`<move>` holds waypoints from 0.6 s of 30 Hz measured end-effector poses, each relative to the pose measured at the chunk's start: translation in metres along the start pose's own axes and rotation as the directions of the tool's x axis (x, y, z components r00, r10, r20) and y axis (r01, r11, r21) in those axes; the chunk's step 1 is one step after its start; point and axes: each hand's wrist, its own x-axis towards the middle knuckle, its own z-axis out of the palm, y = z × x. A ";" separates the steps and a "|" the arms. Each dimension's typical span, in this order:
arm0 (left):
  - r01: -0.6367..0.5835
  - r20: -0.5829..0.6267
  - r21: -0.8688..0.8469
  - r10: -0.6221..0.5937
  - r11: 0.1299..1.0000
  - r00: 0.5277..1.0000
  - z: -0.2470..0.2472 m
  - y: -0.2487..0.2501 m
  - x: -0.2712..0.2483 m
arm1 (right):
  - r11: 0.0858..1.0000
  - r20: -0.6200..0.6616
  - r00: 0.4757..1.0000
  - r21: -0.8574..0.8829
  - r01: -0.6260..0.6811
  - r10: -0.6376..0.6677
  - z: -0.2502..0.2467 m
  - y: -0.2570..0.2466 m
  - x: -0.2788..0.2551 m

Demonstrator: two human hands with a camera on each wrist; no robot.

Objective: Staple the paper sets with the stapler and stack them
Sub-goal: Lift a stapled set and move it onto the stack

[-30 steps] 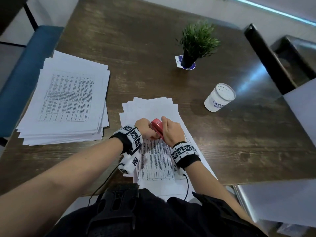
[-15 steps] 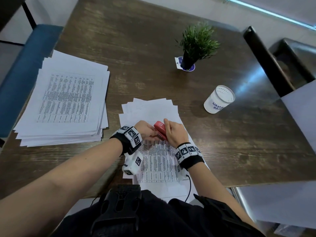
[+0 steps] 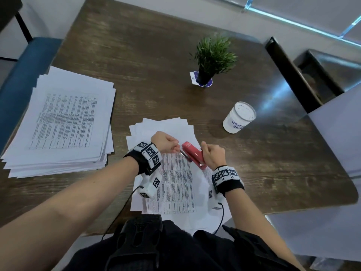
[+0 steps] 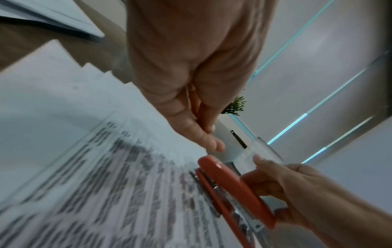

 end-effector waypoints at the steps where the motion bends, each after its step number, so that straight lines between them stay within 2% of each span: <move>1: -0.028 0.004 0.039 0.028 0.999 1.000 0.005 0.008 0.002 | 1.000 -0.019 1.000 0.018 -0.023 0.024 -0.008 0.006 0.003; 3: -0.096 0.038 0.113 0.092 0.989 0.995 0.017 0.027 0.004 | 0.995 -0.031 0.994 0.013 -0.101 0.101 -0.024 0.021 0.008; 6: -0.202 0.155 0.267 0.165 0.942 0.974 0.040 0.063 0.008 | 0.966 0.005 0.971 -0.105 -0.235 0.237 -0.044 0.053 0.018; 10: -0.316 0.224 0.511 0.231 0.799 0.947 0.072 0.118 0.021 | 0.924 0.077 0.949 -0.266 -0.275 0.305 -0.054 0.097 0.025; 13: -0.357 0.238 0.529 0.270 0.770 0.933 0.096 0.148 0.039 | 0.907 0.073 0.961 -0.356 -0.225 0.267 -0.053 0.118 0.025; 18: -0.357 0.192 0.455 0.302 0.815 0.934 0.142 0.170 0.068 | 0.905 0.124 0.962 -0.386 -0.178 0.242 -0.055 0.133 0.028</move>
